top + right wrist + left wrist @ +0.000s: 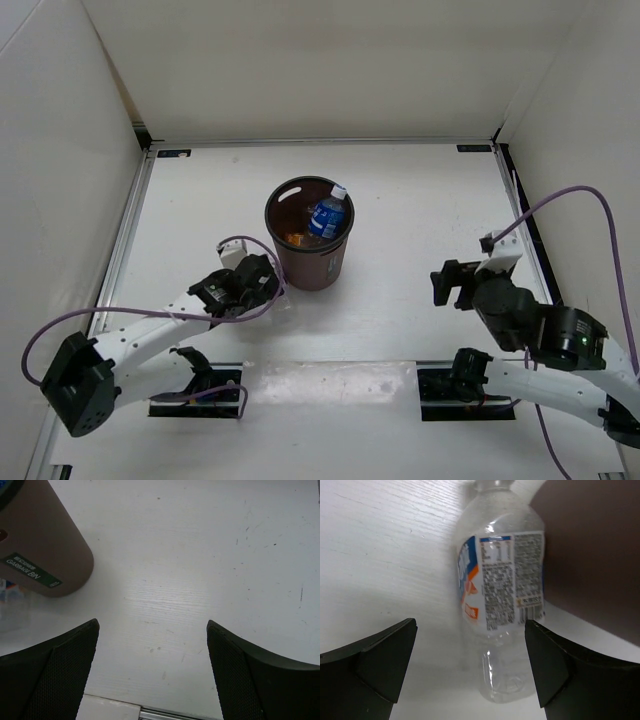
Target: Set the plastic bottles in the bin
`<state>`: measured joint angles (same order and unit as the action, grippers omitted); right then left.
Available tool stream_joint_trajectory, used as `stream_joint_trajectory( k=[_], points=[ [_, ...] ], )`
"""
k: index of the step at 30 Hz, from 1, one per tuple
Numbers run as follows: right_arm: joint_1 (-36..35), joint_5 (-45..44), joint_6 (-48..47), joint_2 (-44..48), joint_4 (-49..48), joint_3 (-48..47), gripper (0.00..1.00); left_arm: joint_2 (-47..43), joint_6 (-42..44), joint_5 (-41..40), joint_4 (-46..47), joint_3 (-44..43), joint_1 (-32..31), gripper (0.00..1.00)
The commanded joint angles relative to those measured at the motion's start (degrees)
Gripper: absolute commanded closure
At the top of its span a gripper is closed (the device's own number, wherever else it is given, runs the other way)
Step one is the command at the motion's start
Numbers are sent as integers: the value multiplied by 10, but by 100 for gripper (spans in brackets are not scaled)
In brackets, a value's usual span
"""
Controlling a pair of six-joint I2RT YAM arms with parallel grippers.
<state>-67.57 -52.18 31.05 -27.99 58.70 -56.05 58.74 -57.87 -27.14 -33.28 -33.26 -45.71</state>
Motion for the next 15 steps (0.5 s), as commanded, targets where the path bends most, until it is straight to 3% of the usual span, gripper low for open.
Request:
stream_joint_trajectory(
  k=[1,6,8,10,15],
  points=[
    [-18,-22,16,5,-45,23,10,19,6,74,86,15,42,0],
    [-104,-61,45,13,-88,93,10,62,21,116,121,15,82,0],
    [-137,-34,-12,17,-121,106,10,73,28,128,138,14,94,0],
    [-153,-68,31,20,-84,96,10,75,27,140,146,15,101,0],
    [-136,-55,23,38,-101,107,10,58,21,140,175,35,102,0]
  ],
)
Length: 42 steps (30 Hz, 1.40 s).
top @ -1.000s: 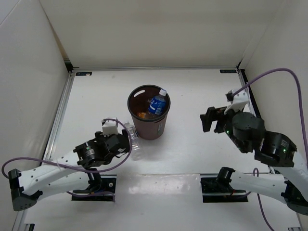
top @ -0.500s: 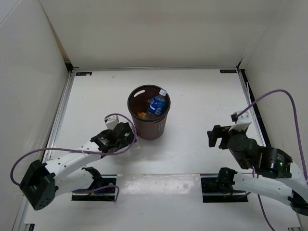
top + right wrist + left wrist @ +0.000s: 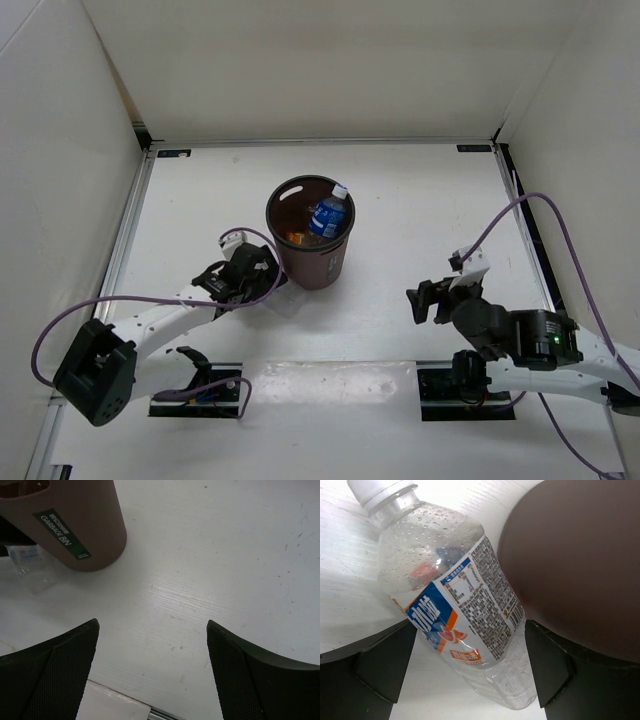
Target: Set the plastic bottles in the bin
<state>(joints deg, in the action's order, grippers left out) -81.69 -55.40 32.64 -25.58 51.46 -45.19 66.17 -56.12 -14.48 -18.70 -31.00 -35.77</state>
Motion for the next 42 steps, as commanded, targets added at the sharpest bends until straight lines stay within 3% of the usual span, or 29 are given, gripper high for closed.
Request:
stream_joint_trajectory(
  k=[1,6,15,20,26,27,32,36,42],
  points=[
    [7,-23,5,19,-30,1,10,-16,1,13,31,13,3,0],
    [9,-23,3,26,-34,6,10,19,-4,29,29,6,14,2],
    [10,-23,1,15,-36,5,10,54,3,117,101,52,67,22],
    [10,-23,0,14,-36,5,10,-28,12,111,56,58,77,36],
    [8,-22,1,12,-37,5,10,-222,32,17,-116,19,79,46],
    [10,-23,0,11,-36,5,10,-260,34,-6,-172,3,78,50],
    [9,-23,0,10,-37,5,10,-334,109,-72,-229,-116,78,56],
    [9,-22,-2,9,-38,5,10,-271,193,-110,-240,-250,73,62],
    [9,-22,-3,8,-38,5,10,-90,280,-165,-239,-494,33,63]
  ],
)
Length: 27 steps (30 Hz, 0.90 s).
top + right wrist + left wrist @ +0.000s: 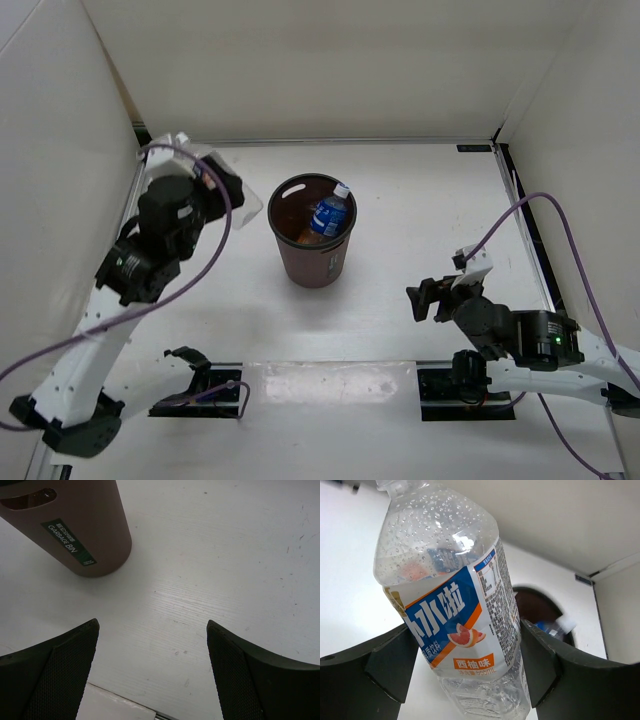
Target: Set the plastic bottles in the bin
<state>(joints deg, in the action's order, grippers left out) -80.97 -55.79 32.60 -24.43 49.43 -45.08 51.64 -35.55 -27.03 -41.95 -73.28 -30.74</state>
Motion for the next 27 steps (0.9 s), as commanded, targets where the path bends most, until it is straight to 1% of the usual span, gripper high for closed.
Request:
stream_joint_trajectory(
  k=[1,2,3,4,5,6,7,8,9,10,11,12,15,19,20,21,23,26,27],
  points=[
    [3,-16,-3,-6,-19,3,10,85,84,-45,-6,-87,-23,63],
    [3,-17,-3,-8,-19,3,10,119,103,-82,-9,-139,-45,63],
    [3,-17,-3,-10,-19,3,10,133,127,-98,-8,-152,-69,63],
    [4,-17,-3,-10,-19,3,10,177,154,-130,-5,-172,-93,63],
    [5,-17,-2,-11,-18,3,10,190,168,-166,8,-181,-106,63],
    [4,-18,-3,-12,-19,3,10,203,185,-177,16,-182,-138,63],
    [4,-16,-3,-13,-17,3,10,236,221,-202,21,-186,-149,63],
    [4,-19,-2,-14,-17,3,10,245,229,-234,24,-183,-159,63],
    [2,-18,-1,-12,-17,2,10,252,233,-264,34,-173,-182,63],
    [1,-18,0,-13,-18,3,10,264,251,-275,50,-160,-189,63],
    [2,-16,-1,-12,-17,1,10,271,257,-307,59,-152,-195,63],
    [1,-18,-1,-12,-18,3,10,278,270,-315,91,-144,-213,63],
    [1,-16,-2,-14,-17,3,10,297,290,-343,116,-126,-230,63],
    [2,-18,-3,-13,-18,3,10,316,297,-356,120,-137,-240,62],
    [2,-17,-1,-13,-19,3,10,326,297,-362,122,-138,-242,59],
    [1,-17,-3,-13,-19,3,10,327,296,-364,122,-137,-243,59],
    [1,-16,-3,-13,-19,3,10,340,297,-375,124,-136,-250,56],
    [3,-18,-3,-12,-19,3,10,353,292,-396,122,-136,-260,31],
    [1,-16,-3,-13,-19,3,10,359,290,-419,121,-136,-265,24]
  ],
)
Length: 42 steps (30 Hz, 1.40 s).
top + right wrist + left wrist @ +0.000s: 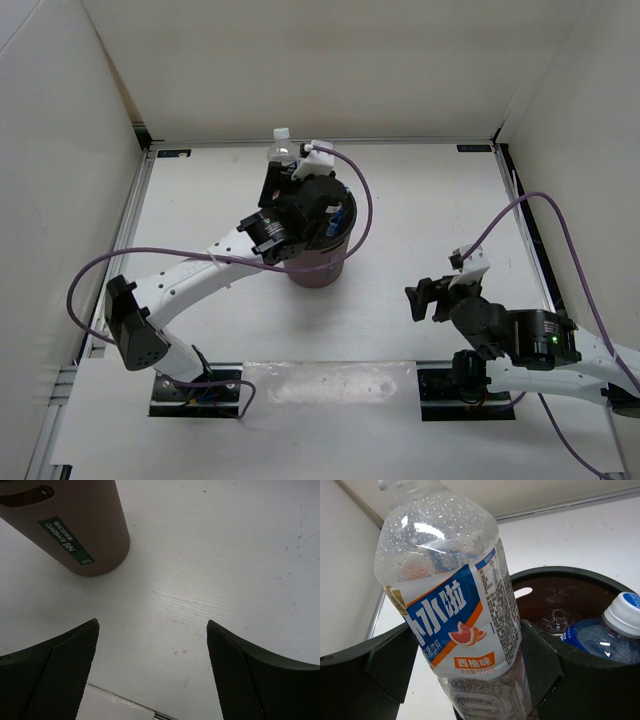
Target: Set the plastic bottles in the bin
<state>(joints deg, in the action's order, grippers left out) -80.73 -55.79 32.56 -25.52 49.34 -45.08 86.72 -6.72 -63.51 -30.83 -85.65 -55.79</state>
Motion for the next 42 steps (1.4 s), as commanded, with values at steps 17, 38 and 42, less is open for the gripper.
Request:
stream_joint_trajectory(
  k=[17,38,42],
  points=[
    [-2,-18,-4,-1,-19,3,10,-124,-79,-43,-168,-76,-28,0],
    [20,-75,101,-32,61,-23,10,-320,-415,-13,-554,187,75,0],
    [19,-72,97,-36,58,-23,10,-327,-371,-15,-512,193,75,0]
  ],
)
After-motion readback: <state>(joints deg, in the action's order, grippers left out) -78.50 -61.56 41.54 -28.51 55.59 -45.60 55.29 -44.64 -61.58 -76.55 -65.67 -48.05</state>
